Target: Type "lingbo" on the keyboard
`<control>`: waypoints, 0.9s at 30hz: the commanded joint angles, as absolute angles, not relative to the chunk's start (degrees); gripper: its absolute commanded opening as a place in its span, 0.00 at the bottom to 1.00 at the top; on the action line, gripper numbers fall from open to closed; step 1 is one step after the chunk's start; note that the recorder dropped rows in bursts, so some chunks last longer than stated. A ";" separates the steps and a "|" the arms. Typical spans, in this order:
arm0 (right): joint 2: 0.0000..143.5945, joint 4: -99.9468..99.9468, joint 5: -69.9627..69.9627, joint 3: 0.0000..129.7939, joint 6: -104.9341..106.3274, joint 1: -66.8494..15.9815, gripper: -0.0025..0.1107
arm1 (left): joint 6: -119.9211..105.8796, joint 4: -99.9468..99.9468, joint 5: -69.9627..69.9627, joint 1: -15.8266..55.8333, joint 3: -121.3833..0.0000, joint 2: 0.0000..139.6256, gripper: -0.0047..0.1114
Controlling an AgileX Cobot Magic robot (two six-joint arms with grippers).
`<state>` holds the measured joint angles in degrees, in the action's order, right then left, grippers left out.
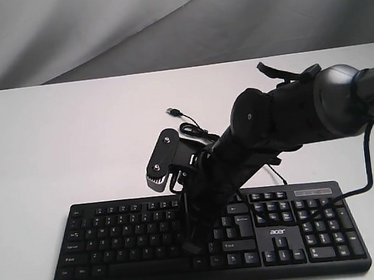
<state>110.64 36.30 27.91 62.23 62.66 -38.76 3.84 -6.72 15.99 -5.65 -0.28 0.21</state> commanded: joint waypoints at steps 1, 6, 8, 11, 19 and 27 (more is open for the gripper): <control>110.40 36.61 27.41 61.77 62.48 -38.45 0.02 | 3.96 -6.71 15.27 -5.71 0.00 0.00 0.04; 110.40 37.06 27.41 61.77 62.48 -38.45 0.02 | 3.96 -6.71 15.27 -5.71 0.00 0.00 0.04; 110.40 37.06 27.41 61.77 62.48 -38.45 0.02 | 3.96 -6.71 15.27 -5.71 0.00 0.00 0.04; 110.66 37.14 27.41 61.77 62.48 -38.45 0.02 | 3.96 -6.71 15.27 -5.71 0.00 0.00 0.04; 110.07 38.77 27.83 61.77 64.33 -38.45 0.02 | 3.96 -6.71 15.27 -5.71 0.00 0.00 0.04; 107.68 36.50 30.01 61.77 64.22 -38.56 0.02 | 3.96 -6.71 15.27 -5.71 0.00 0.00 0.04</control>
<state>109.64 37.73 28.88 62.23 63.63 -38.76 3.84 -6.72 15.99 -5.65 -0.28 0.21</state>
